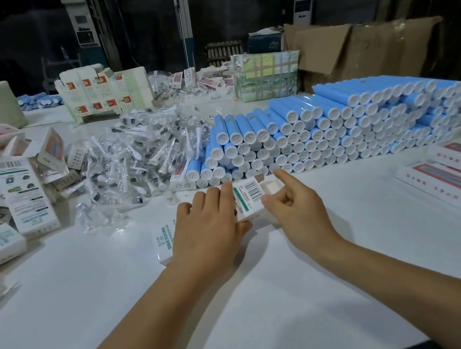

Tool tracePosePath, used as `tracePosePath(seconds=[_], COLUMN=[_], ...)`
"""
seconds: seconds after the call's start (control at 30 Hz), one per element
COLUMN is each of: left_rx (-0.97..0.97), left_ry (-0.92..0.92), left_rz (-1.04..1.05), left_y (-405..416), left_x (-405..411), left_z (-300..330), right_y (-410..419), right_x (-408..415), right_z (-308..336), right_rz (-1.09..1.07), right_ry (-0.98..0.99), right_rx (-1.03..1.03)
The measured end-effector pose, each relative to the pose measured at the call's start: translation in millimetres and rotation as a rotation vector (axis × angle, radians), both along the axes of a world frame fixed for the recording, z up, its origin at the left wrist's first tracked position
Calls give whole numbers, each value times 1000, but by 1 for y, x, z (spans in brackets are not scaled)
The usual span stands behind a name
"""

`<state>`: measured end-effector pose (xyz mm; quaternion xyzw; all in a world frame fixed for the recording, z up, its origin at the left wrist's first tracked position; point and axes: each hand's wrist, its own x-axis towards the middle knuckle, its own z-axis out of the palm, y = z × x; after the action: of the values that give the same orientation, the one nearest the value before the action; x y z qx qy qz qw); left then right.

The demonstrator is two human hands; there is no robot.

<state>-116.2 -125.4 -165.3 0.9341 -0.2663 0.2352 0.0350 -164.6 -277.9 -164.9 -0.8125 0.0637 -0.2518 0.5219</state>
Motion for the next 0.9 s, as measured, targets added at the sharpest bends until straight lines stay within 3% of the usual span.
tracePosePath(seconds=[0.13,0.47,0.73,0.8,0.9], left_rx=[34,79,42,14,1], left_ry=[-19,-38,-28,-20,-2], left_rz=[-26,-23,-13,-11,5], left_y=[-2,-5,-5,-6,-5], left_x=[-5,-12,-10,-7,-2], left_z=[-3,-4,-1,-2,-1], right_y=[-1,6,-3,-11,-21], right_x=[2,3,2,5,12], right_z=[1,-3,3,5,6], right_rz=[-17,-20,-25,-133,-253], right_ry=[61,24,-28,-93,-14], right_rx=[-49,22,-62,55,495])
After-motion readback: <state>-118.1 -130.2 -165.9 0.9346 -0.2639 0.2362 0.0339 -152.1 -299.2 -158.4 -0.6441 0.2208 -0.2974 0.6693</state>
